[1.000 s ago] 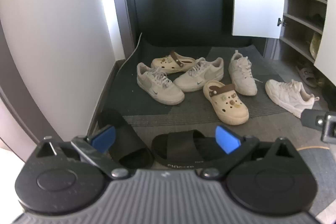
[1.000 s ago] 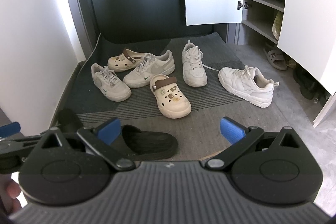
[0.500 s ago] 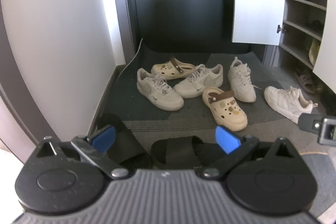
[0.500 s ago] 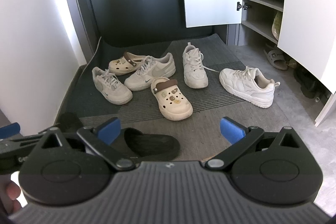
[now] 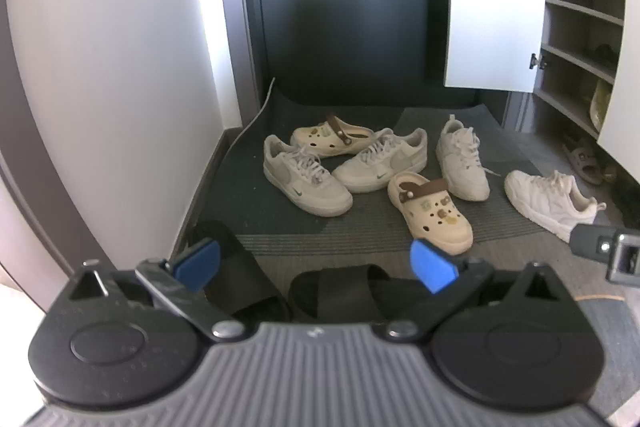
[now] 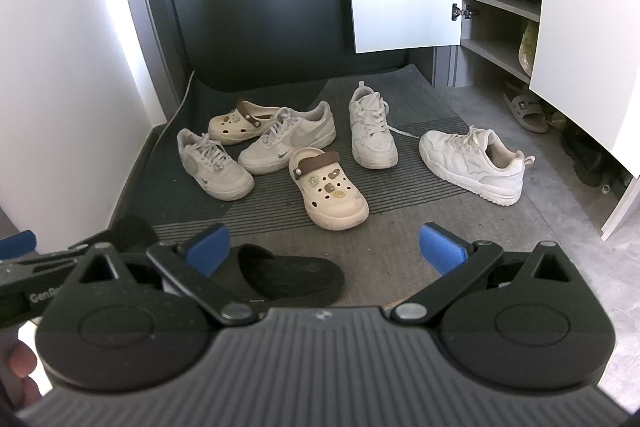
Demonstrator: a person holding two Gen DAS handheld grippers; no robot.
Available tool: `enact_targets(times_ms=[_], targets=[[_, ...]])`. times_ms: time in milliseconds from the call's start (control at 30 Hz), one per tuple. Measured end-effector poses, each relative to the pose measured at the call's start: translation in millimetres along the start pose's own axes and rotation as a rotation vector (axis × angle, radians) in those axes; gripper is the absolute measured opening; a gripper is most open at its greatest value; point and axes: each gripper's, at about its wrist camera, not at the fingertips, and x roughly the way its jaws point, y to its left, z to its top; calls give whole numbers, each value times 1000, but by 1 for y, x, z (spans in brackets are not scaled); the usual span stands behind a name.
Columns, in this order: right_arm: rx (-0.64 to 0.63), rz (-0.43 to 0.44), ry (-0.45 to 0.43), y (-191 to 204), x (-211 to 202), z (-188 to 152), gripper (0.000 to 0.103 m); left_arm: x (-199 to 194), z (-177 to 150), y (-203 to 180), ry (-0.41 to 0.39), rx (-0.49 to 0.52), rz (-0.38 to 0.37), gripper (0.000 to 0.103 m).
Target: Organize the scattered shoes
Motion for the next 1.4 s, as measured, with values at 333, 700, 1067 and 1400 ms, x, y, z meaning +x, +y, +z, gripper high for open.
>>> enact_targets(times_ms=[333,700,1067,1400], targets=[[12,6,-5,-1,-3,-2,103,-1,-1,-1,11,4,-48,103],[43,20,-46,-11,-11,-2,103,39,-15,38,96,-83,-144,100],[72,69,-12,-11,-1,-11,103,177,-34,106,154,200,-172,84],[87,34,69,-18,20,-33,103,308,-45,123,338,324,-198,55]])
